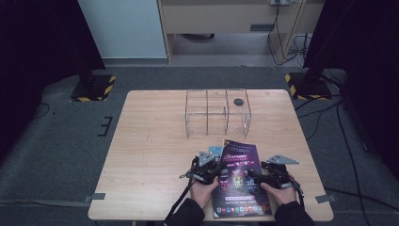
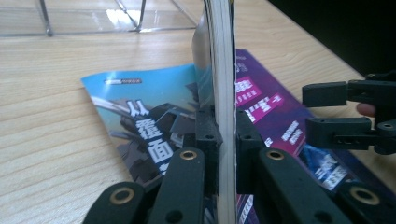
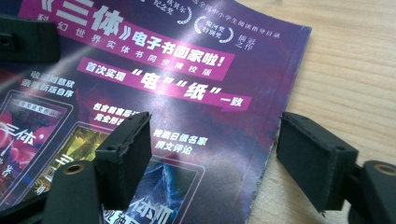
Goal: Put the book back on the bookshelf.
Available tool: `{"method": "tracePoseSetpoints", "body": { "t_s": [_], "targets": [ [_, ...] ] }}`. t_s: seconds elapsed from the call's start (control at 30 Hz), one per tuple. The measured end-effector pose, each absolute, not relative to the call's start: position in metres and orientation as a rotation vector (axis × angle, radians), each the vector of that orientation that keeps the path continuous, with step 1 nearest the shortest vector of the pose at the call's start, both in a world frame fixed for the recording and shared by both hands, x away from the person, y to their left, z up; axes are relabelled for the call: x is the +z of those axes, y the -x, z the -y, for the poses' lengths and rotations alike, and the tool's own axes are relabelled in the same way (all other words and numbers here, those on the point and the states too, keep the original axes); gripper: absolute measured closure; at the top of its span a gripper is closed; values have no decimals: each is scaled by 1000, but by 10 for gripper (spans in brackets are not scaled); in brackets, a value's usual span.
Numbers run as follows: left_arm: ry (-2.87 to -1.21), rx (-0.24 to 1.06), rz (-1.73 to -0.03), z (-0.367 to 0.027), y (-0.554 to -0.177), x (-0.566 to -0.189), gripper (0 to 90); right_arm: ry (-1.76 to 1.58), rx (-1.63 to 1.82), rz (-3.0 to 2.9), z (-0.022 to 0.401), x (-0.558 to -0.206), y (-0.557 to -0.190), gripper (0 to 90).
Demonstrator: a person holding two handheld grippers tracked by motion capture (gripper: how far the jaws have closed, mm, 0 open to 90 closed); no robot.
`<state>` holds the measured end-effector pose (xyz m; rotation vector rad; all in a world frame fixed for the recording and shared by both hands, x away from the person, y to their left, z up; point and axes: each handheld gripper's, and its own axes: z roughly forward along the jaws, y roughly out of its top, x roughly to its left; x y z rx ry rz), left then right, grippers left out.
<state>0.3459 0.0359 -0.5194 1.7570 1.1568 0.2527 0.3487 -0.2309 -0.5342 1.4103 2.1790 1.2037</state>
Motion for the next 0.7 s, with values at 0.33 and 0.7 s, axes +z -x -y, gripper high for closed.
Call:
{"method": "tracePoseSetpoints", "body": {
  "t_s": [0.33,0.7],
  "targets": [
    [-1740,267,-1090,-39,-341,-502,841,-1405,1294,-2129,240,-526,-347,223],
    [-1675,285,-1023,-48,-334,-487,841,-1376,1383,-2135,242,-521,-347,191]
  ]
}}
